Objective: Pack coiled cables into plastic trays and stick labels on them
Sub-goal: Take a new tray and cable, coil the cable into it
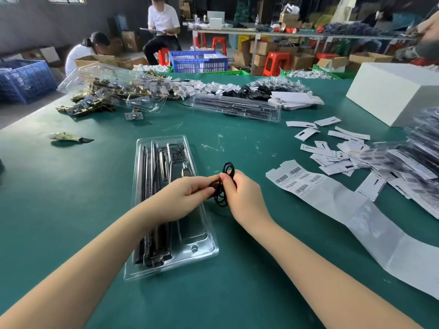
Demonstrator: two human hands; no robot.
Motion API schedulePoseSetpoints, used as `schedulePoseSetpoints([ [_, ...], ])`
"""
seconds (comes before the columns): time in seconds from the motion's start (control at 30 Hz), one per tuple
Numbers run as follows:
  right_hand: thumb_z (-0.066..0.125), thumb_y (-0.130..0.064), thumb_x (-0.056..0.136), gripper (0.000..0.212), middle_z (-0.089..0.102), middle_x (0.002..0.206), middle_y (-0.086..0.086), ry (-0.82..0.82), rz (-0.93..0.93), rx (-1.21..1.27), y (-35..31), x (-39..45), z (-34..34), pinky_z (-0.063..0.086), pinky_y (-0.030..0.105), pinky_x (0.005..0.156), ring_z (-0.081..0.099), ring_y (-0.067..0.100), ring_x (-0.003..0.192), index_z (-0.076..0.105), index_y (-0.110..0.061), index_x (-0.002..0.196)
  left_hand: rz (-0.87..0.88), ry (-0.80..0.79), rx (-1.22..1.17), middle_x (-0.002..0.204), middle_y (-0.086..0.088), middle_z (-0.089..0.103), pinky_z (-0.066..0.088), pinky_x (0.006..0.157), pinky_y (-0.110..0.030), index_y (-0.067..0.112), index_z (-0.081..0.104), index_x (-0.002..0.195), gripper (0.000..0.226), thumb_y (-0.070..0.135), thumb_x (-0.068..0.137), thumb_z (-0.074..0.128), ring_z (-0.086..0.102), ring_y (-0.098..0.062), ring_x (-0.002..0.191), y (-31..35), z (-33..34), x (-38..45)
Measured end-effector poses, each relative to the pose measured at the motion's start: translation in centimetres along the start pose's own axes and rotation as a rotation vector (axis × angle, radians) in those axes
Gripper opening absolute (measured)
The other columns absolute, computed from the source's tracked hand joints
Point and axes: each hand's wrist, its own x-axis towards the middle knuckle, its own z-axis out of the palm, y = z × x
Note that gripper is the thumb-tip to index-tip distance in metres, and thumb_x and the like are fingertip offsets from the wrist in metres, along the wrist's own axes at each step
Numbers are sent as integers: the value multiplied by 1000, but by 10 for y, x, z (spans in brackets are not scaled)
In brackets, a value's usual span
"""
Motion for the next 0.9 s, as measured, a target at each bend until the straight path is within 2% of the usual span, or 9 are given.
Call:
schedulePoseSetpoints([
  [0.1, 49, -28, 101, 29, 54, 69, -5, 9, -40, -12, -1, 0, -2, 32, 17, 56, 48, 6, 64, 55, -17, 74, -69, 161, -154, 102, 13, 73, 49, 95, -21, 28, 69, 115, 25, 18, 94, 60, 67, -5, 100, -5, 0, 7],
  [0.2, 52, -30, 99, 34, 47, 61, -10, 27, -46, -2, -3, -1, -2, 33, 15, 53, 44, 4, 57, 51, -19, 67, -130, 334, -299, 92, 5, 76, 54, 85, -21, 30, 76, 96, 17, 17, 89, 67, 70, -14, 93, -6, 9, 14],
  [0.37, 53, -37, 98, 50, 46, 51, 2, 24, 33, 4, -7, 2, 0, 35, 30, 51, 44, 17, 51, 45, -7, 58, -38, 542, 201, 69, 6, 71, 48, 64, -15, 29, 76, 97, 22, 16, 91, 59, 63, -12, 66, 1, 29, 20],
  [0.47, 57, -43, 95, 54, 56, 57, 13, 22, 76, 17, -7, 5, -5, 43, 36, 57, 48, 23, 56, 57, 3, 67, -114, 376, 258, 60, 4, 61, 35, 50, -16, 19, 70, 92, 27, 7, 87, 46, 51, -20, 60, 6, 32, 25],
  [0.6, 62, -40, 92, 44, 66, 68, 20, 24, 135, 139, 6, 3, -19, 56, 50, 69, 64, 33, 64, 68, 0, 73, -144, 266, 172, 114, 8, 68, 45, 71, -24, 25, 61, 125, 46, 5, 88, 42, 61, -13, 80, 14, 42, 32],
  [0.67, 63, -35, 92, 42, 61, 64, 22, 33, 158, 158, 13, 0, -26, 54, 56, 69, 56, 32, 61, 65, 2, 72, -129, 194, 86, 87, 20, 68, 41, 65, -20, 29, 28, 150, 65, 5, 91, 41, 54, 1, 65, 17, 50, 38],
  [0.77, 63, -33, 92, 37, 59, 58, 14, 95, 109, 118, 20, -5, -42, 53, 47, 64, 50, 19, 56, 65, -4, 68, -152, 72, -278, 53, 19, 56, 41, 65, -12, 20, 4, 154, 75, -7, 92, 38, 49, 4, 56, 19, 56, 51],
  [0.83, 62, -33, 92, 41, 58, 57, 15, 167, 17, -44, 22, -6, -55, 43, 38, 58, 49, 22, 54, 62, -3, 64, -172, -13, -378, 61, 17, 61, 42, 74, -10, 15, 1, 154, 78, -12, 91, 38, 54, 0, 67, 28, 58, 54],
  [0.9, 61, -31, 93, 47, 55, 56, 18, 224, -31, -123, 24, -4, -64, 38, 39, 58, 49, 27, 57, 56, 3, 61, -184, -40, -316, 93, 8, 70, 42, 82, -18, 18, 6, 154, 78, -10, 91, 42, 56, -9, 87, 42, 61, 52],
])
